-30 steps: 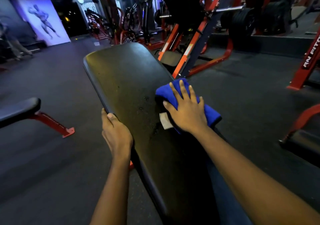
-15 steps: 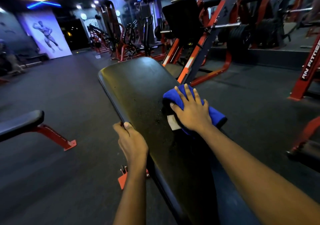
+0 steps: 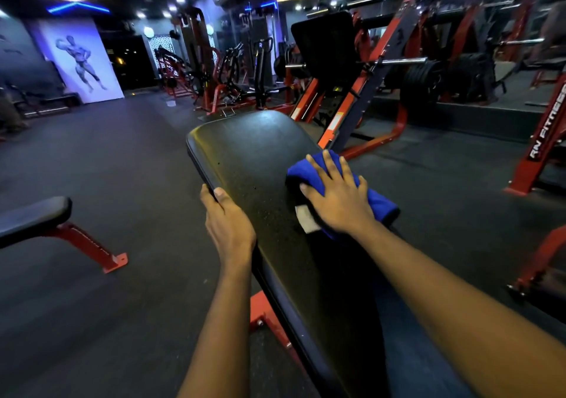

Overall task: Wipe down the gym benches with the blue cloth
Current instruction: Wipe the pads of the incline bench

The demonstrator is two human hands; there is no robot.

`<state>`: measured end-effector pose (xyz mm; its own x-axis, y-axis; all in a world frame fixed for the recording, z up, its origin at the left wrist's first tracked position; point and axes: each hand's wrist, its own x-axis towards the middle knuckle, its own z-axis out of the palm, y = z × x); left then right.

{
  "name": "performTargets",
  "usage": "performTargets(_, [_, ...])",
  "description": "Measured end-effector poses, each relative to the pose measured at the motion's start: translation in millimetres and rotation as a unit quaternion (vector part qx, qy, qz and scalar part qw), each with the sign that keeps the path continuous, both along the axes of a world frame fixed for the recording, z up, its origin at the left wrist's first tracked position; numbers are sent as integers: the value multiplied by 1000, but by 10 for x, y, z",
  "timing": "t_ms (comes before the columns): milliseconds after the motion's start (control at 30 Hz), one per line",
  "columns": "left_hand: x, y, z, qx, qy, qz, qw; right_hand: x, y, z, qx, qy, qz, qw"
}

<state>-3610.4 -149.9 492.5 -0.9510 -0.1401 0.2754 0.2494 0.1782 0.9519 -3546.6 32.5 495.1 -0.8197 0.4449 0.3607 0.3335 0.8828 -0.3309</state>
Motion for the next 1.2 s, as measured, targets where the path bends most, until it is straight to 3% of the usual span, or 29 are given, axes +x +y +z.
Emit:
performTargets(133, [-21,-12,-32,1,10,-1,1000,-47,8,0,-1,-8,5,1000])
performTargets(500, [-126,-16,-87,-9,9,-39,999,1388,-919,-758,61,-16,15,998])
performTargets(800, [-154,-358,-58,-10,0,-190,982,334,-960,-206,32,-12,-10,999])
performTargets(1067, [-335,-474,-44,-24,8,-161,987,1209,-1367,-540,52,-41,36,997])
performTargets(1200, [-386,-486,-101,-20,14,-164,986,1046,-1399,-462,66,-54,33,996])
